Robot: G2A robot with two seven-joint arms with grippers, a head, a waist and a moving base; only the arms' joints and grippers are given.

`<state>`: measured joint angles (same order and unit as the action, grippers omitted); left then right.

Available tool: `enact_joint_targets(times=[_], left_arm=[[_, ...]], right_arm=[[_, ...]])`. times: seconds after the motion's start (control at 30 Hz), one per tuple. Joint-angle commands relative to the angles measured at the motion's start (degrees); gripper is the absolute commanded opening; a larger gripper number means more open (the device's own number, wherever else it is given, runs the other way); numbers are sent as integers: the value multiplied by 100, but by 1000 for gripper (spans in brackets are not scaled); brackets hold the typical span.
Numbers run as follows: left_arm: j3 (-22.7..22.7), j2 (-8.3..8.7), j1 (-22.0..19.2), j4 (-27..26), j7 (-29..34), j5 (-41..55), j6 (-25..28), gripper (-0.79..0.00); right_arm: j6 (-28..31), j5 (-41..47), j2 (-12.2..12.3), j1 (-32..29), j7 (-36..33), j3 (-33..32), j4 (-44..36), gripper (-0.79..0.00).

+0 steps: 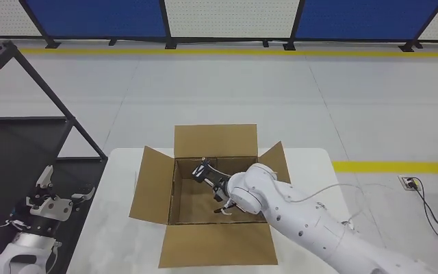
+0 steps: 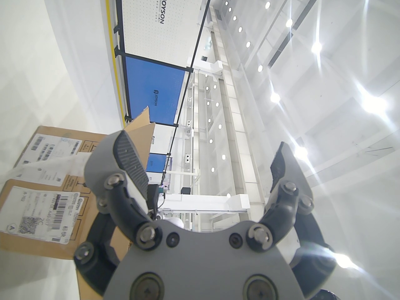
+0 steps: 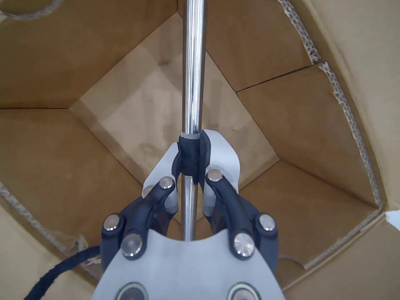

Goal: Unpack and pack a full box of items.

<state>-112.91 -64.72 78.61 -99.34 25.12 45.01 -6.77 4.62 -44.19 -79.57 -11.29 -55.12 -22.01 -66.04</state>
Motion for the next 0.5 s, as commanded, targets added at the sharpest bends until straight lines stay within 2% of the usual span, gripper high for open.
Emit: enact_joint_targets(times=[0.0, 0.3, 0.47], left_arm=[[0, 0, 0, 0, 0, 0, 0, 0], [0, 0, 0, 0, 0, 0, 0, 0], [0, 0, 0, 0, 0, 0, 0, 0]], right_arm=[[138, -21, -110, 44, 29, 80, 216, -785], [442, 125, -606, 189, 83, 265, 1473, -785], [856, 239, -909, 233, 267, 347, 2256, -785]])
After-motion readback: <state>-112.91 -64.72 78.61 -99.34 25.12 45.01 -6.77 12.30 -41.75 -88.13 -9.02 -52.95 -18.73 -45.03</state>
